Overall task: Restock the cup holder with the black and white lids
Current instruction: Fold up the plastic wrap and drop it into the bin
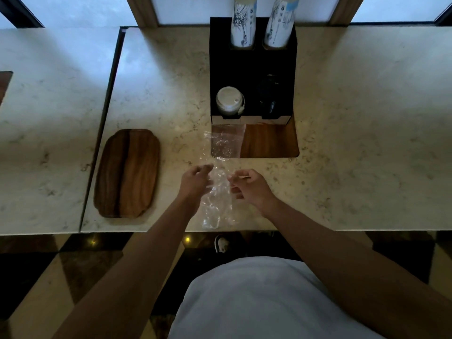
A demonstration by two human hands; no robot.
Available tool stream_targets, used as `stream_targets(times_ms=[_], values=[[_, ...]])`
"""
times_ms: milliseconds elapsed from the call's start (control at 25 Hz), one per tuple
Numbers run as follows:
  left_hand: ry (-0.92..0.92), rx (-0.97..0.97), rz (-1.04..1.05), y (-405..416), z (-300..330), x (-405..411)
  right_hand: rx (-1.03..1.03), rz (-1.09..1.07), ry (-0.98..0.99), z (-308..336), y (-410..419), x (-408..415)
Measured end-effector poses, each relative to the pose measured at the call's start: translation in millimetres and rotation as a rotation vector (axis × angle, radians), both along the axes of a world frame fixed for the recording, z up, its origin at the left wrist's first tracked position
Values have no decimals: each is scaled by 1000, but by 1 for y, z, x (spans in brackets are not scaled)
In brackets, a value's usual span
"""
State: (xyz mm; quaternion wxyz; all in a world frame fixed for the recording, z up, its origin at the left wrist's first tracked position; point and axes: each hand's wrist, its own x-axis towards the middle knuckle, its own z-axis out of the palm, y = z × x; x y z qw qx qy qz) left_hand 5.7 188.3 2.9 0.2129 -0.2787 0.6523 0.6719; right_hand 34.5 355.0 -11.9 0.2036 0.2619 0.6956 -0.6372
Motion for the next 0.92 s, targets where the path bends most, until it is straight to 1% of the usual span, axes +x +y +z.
stream_targets(times_ms=[120, 240, 400, 520, 600, 760, 920], values=[[-80, 218, 83, 8, -2, 10, 44, -101, 10, 1, 4, 7], [-124, 313, 83, 18, -6, 17, 86, -145, 34, 1, 9, 14], [-67, 222, -17, 34, -6, 24, 131, -214, 65, 1, 17, 18], [-26, 158, 20, 39, -5, 25, 74, -218, 71, 3, 26, 19], [-24, 157, 53, 42, -1, 25, 46, -234, 63, 5, 35, 20], [-26, 214, 103, 45, 5, 27, -99, -349, 45, 8, 60, 18], [-30, 188, 80, 54, 4, 30, -134, -319, 67, 6, 77, 25]])
